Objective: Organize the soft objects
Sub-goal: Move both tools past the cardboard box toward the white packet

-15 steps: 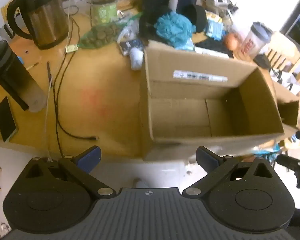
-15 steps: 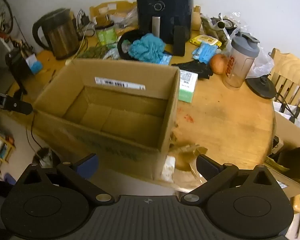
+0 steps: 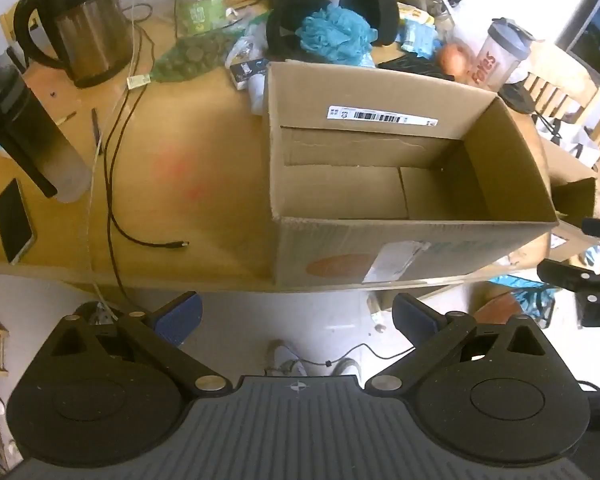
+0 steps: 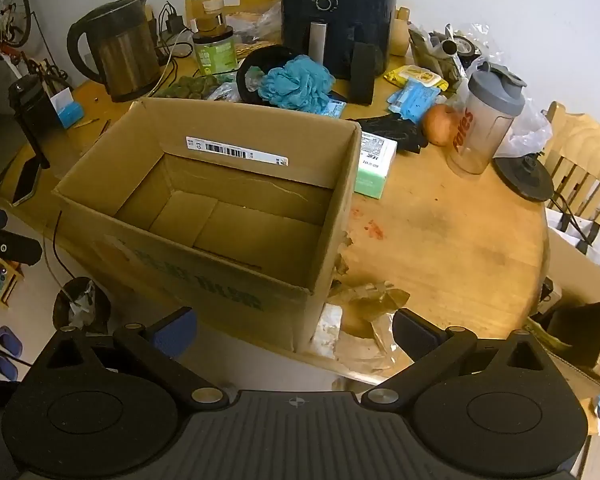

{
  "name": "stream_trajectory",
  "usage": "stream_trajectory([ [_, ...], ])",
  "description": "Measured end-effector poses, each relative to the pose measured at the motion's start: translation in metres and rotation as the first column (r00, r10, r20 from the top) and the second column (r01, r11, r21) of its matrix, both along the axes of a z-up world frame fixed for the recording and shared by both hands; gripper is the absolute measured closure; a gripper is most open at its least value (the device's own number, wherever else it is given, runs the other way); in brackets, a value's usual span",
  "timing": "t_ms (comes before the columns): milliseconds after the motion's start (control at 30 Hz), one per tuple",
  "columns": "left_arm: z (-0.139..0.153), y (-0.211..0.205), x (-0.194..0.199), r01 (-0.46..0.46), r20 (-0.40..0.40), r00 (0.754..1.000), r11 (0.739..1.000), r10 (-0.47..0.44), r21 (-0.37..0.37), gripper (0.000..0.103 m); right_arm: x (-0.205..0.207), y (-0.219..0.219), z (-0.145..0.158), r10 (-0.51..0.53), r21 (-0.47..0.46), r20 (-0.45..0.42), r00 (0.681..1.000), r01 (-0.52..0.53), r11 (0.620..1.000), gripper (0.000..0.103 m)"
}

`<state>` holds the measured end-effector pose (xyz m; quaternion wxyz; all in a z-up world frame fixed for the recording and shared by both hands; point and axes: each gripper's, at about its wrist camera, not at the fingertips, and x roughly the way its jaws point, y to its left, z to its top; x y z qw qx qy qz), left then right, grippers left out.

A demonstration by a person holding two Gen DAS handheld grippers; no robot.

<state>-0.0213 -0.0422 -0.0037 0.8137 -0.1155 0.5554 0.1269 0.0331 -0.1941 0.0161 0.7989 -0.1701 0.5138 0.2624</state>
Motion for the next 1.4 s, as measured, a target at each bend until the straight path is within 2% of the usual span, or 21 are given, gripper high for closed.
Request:
stream_trajectory([
  [300,0.006,-0.007,0.005,0.035,0.031,0.999,0.999,-0.035,0.022,0.0,0.0,0.007,0.002,-0.026,-0.033,-0.013,1.0,0.026,0.999,0.0],
  [500,0.015,-0.008,0.011,0.05,0.055,0.997,0.999,-0.05,0.011,0.0,0.006,0.011,0.006,-0.069,-0.072,-0.025,0.997,0.067,0.995,0.0],
  [867,0.026,-0.005,0.028,0.099,0.096,0.99,0.995,-0.099,-0.001,0.0,0.013,0.023,0.011,-0.074,-0.056,-0.02,0.997,0.073,0.996,0.0],
  [1167,0.044,0.003,0.043,0.084,0.165,0.982,0.994,-0.094,0.067,0.0,0.037,0.035,0.024,-0.098,-0.058,0.038,0.994,0.101,0.993,0.0],
  [1400,0.044,0.007,0.047,0.078,0.166,0.982,0.993,-0.091,0.084,0.0,0.042,0.038,0.025,-0.111,-0.052,0.042,0.993,0.114,0.992,0.0],
])
